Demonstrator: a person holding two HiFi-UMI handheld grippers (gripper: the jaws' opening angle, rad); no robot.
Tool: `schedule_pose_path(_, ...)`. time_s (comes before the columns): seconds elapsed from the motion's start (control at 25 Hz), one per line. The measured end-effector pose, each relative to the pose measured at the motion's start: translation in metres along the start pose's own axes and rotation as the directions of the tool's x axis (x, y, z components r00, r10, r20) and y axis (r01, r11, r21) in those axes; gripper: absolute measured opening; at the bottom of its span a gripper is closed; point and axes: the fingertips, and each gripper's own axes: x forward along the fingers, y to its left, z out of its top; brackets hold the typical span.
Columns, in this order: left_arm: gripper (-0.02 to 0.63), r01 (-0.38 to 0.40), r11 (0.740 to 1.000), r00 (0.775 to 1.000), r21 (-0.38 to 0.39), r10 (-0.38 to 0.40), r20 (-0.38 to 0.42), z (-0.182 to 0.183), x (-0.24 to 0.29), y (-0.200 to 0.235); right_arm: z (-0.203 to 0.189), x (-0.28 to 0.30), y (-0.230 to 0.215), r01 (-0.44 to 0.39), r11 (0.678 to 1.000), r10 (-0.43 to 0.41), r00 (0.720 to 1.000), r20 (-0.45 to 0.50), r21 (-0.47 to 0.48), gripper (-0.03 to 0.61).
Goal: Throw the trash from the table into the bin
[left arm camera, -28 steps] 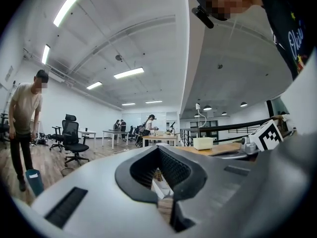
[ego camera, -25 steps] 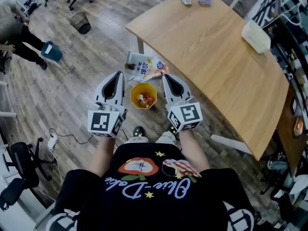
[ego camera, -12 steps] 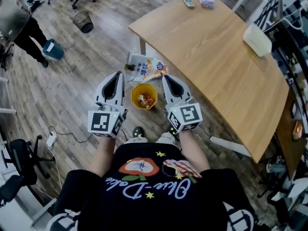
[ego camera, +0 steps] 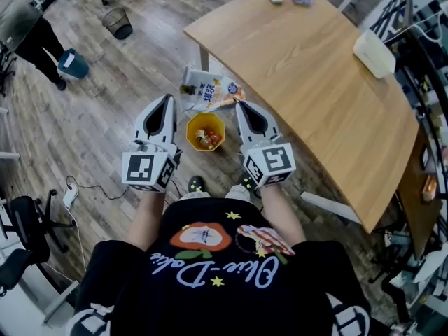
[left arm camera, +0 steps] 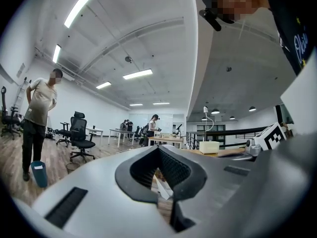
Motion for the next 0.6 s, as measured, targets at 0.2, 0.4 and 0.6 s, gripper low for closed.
schedule_pose_path(0.2, 0.011, 0.018, 1.0, 1.0, 0.003, -0.018, 0.017, 0.002, 0.01, 0.0, 0.008, 0.002, -0.009, 0.009, 1.0, -0.009, 1.0, 0.008, -0.024, 0.017)
schedule_pose_path(0.4, 0.011, 0.028, 0.998, 1.0, 0.047, -0.029, 0.01, 0.001, 0.014, 0.0, 0.006, 0.005, -0.01, 0.021, 0.999, -0.021, 1.0, -0.011, -0.037, 0.017)
schedule_pose_path(0.6, 0.011, 0.039, 0.998, 0.999, 0.046, -0.039, 0.001, -0.007, 0.016, -0.008, 0.003, 0.003, -0.011, 0.015, 0.999, -0.016, 1.0, -0.023, -0.044, 0.017)
